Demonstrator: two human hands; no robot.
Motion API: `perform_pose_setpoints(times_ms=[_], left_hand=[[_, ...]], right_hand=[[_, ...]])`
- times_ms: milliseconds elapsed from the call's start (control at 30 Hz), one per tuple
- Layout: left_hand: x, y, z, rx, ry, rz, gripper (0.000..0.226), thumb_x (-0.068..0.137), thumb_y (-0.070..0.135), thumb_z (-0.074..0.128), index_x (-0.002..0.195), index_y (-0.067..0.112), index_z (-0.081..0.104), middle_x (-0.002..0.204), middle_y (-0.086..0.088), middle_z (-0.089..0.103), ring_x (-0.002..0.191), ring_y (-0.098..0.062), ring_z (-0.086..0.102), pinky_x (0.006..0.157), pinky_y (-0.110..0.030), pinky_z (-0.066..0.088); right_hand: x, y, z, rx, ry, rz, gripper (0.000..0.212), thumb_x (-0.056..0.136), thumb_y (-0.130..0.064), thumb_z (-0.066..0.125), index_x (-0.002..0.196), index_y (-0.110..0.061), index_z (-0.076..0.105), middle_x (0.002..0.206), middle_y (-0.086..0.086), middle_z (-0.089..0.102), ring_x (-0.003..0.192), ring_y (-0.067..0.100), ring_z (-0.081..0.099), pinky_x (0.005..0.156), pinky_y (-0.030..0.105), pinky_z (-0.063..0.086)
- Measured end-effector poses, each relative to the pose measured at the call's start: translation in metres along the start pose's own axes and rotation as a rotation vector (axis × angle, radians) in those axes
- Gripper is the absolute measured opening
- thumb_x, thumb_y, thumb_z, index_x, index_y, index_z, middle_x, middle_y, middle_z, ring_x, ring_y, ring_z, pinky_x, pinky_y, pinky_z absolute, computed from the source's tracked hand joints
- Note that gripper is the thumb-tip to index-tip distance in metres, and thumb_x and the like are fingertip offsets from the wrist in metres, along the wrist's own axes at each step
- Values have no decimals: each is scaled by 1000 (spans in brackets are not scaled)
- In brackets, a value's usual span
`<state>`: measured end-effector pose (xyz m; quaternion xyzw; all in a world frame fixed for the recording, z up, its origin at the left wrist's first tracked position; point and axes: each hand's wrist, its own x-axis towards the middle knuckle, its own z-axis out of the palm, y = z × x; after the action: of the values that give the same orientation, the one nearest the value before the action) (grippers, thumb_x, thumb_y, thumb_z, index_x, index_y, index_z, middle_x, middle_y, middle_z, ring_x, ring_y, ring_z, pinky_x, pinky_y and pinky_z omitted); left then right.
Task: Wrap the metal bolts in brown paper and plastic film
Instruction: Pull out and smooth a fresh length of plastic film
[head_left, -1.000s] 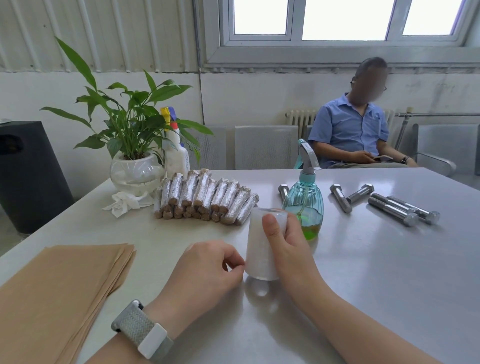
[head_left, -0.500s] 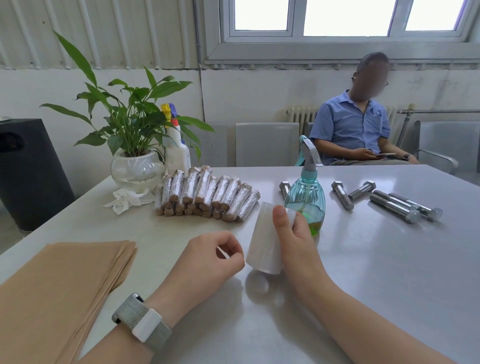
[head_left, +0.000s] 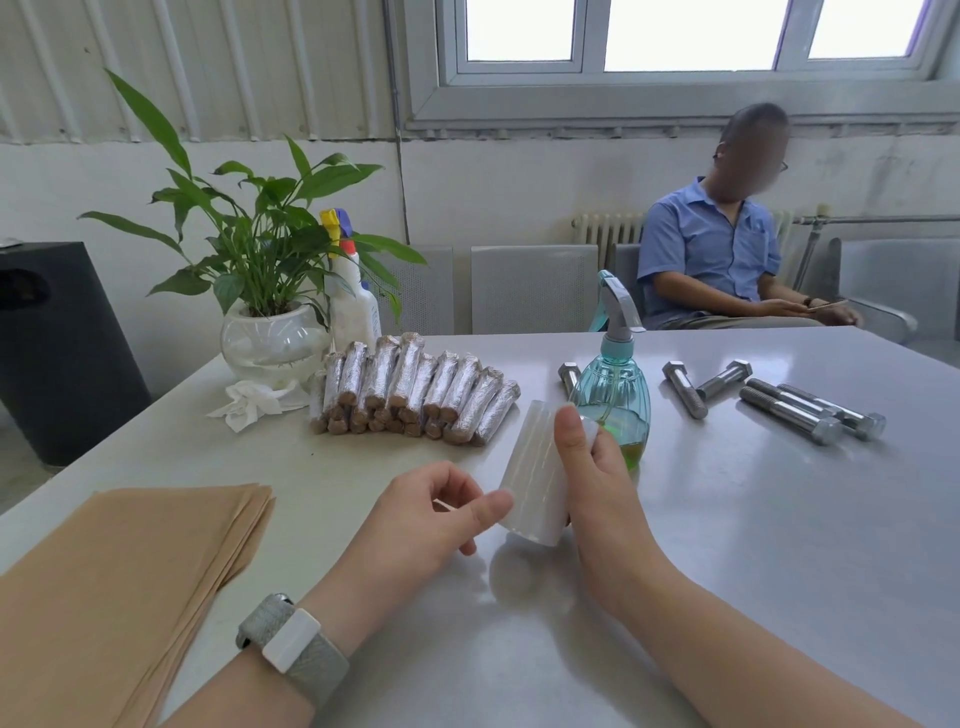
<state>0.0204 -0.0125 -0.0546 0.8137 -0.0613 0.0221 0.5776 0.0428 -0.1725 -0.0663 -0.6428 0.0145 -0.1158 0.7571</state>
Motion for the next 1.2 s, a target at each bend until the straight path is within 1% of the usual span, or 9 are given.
perform_pose_setpoints(times_ms=[233, 433, 533, 633, 700, 800, 933, 1100, 1200], left_hand=[[5, -4, -4, -128, 5, -76, 22, 79, 26, 79, 73, 12, 63, 60, -5, 65, 44, -6, 48, 43, -17, 36], [7, -2, -10, -161, 136, -27, 16, 80, 17, 78, 89, 11, 66, 65, -3, 70, 54, -9, 60, 54, -23, 41], [9, -3, -16, 94, 220, 81, 14, 89, 16, 70, 101, 23, 72, 67, 9, 69, 62, -2, 63, 60, -12, 43], [7, -2, -22, 381, 289, 199, 18, 93, 18, 61, 88, 31, 71, 77, 13, 64, 75, 2, 57, 63, -7, 38], [8, -3, -25, 416, 311, 253, 20, 95, 17, 56, 85, 32, 66, 89, 10, 58, 81, 2, 53, 68, -6, 36], [8, -4, -20, 378, 306, 306, 23, 98, 14, 50, 83, 30, 58, 92, 9, 54, 86, 5, 51, 71, -4, 34], [5, -8, -12, 384, 289, 357, 23, 98, 16, 46, 83, 33, 51, 85, 14, 55, 84, 3, 51, 66, -7, 34], [3, -5, -13, 405, 262, 474, 20, 101, 20, 45, 88, 35, 51, 85, 18, 54, 84, -1, 53, 69, -9, 36], [0, -2, -13, 392, 238, 530, 20, 102, 17, 45, 90, 30, 54, 84, 19, 54, 81, -1, 53, 68, -9, 36]], right_hand=[[-1, -2, -1, -2, 6, 19, 83, 57, -85, 55, 104, -17, 56, 96, 1, 64, 87, 14, 63, 80, 38, 52], [-4, -8, 1, 45, -22, 61, 71, 65, -69, 66, 115, -21, 53, 90, -6, 64, 70, 7, 60, 54, 24, 45], [-7, -11, 1, 66, -94, 87, 64, 64, -54, 75, 117, -26, 50, 102, 2, 62, 75, 13, 61, 53, 30, 48], [-10, -14, -1, 2, -200, 134, 45, 76, -37, 80, 113, -29, 55, 112, 9, 61, 87, 20, 64, 57, 33, 56], [-10, -20, -4, -128, -275, 128, 31, 81, -30, 77, 108, -31, 61, 107, 8, 65, 87, 16, 63, 59, 28, 56], [-9, -29, -9, -403, -459, 127, 37, 67, -39, 70, 102, -32, 65, 91, 5, 67, 74, 9, 60, 61, 17, 46], [-9, -33, -10, -601, -681, 178, 41, 63, -41, 69, 102, -30, 61, 98, -1, 71, 78, 7, 64, 80, 30, 46], [-5, -33, -12, -540, -639, 125, 37, 66, -51, 80, 91, -27, 65, 80, -12, 60, 68, 2, 53, 64, 21, 40], [-5, -29, -11, -467, -623, 77, 21, 84, -38, 75, 85, -21, 63, 68, -14, 53, 62, 3, 45, 58, 19, 36]])
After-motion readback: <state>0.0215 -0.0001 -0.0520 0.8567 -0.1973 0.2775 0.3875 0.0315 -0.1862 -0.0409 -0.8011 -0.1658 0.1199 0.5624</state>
